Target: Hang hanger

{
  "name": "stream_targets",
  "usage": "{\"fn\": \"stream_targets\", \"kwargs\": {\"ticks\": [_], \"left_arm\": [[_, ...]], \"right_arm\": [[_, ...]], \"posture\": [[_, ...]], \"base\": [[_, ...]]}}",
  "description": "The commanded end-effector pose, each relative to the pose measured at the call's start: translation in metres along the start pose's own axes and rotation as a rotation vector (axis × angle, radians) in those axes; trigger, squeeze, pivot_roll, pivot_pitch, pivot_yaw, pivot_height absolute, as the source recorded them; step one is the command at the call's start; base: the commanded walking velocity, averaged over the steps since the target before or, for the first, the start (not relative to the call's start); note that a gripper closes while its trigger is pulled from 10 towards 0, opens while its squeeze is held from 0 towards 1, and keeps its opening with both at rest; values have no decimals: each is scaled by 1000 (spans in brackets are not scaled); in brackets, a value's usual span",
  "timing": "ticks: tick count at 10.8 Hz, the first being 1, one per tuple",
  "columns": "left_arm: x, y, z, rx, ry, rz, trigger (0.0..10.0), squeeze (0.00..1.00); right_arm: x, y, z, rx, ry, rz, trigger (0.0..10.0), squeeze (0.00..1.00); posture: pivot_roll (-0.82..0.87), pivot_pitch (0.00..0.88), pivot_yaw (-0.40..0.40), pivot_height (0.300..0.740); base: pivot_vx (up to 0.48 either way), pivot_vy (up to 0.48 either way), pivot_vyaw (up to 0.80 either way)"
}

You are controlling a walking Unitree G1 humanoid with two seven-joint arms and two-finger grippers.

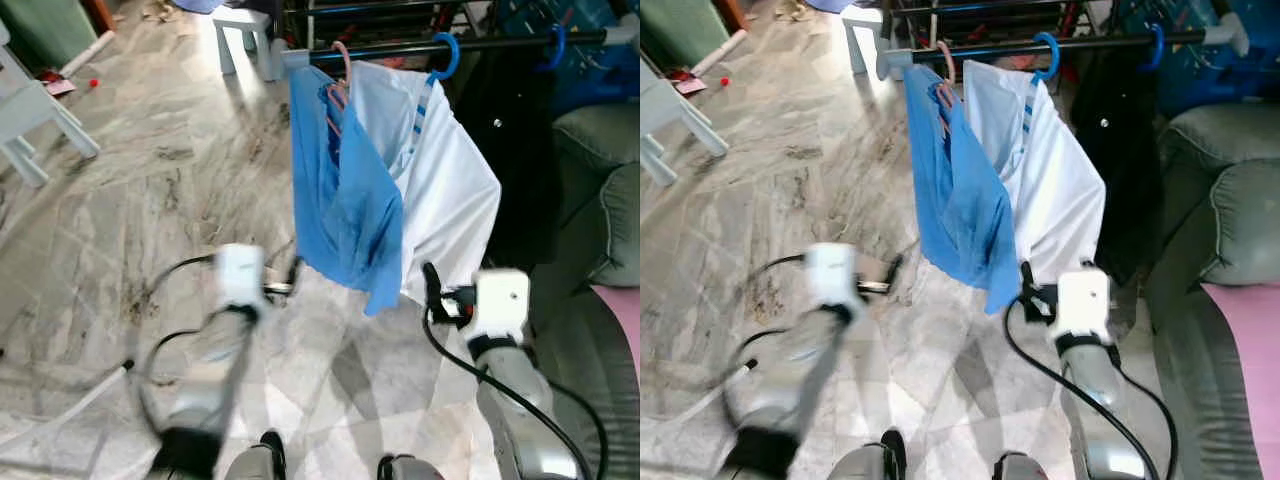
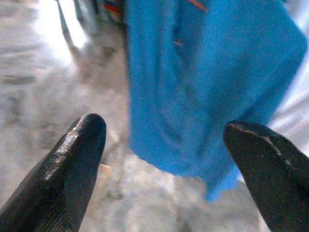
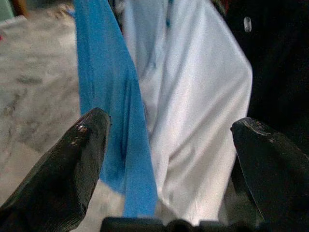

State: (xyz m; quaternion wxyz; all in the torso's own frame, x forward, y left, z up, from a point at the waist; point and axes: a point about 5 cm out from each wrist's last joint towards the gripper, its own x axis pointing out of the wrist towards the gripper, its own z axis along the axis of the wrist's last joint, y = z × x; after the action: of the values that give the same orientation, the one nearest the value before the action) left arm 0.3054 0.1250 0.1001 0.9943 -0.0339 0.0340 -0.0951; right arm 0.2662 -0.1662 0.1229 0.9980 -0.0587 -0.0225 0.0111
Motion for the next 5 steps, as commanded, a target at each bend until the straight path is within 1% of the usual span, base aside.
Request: {"fn": "stream_targets", "kwargs": {"ticks": [1,2,3,4,5], "left_arm": [[-10,13,4,2,-15,55,10000,0],[-22,16,6,1,-30,84,10000,0],[-28,16,1,-10,-20,98,10000,0],[-30,19,-8,-3,1,136,10000,0],[-30,18,-14,-1,18,155,10000,0]], "right_arm": [[-1,4,11,-11,-44,37,10000,0],[-2,3,12,-8,-44,47,10000,0],[-3,1,7,-15,-28,54,10000,0],[-2,0,0,-14,-1,61,10000,0],[-1,1,-4,-8,12,70,10000,0]], "posture": [[-97,222,78,740],[-87,199,67,740],[-79,166,57,740],[-76,116,42,740],[-77,94,34,740]], "base": [[0,0,0],[0,0,0],[0,0,0],[0,0,0],[0,0,0]]}}
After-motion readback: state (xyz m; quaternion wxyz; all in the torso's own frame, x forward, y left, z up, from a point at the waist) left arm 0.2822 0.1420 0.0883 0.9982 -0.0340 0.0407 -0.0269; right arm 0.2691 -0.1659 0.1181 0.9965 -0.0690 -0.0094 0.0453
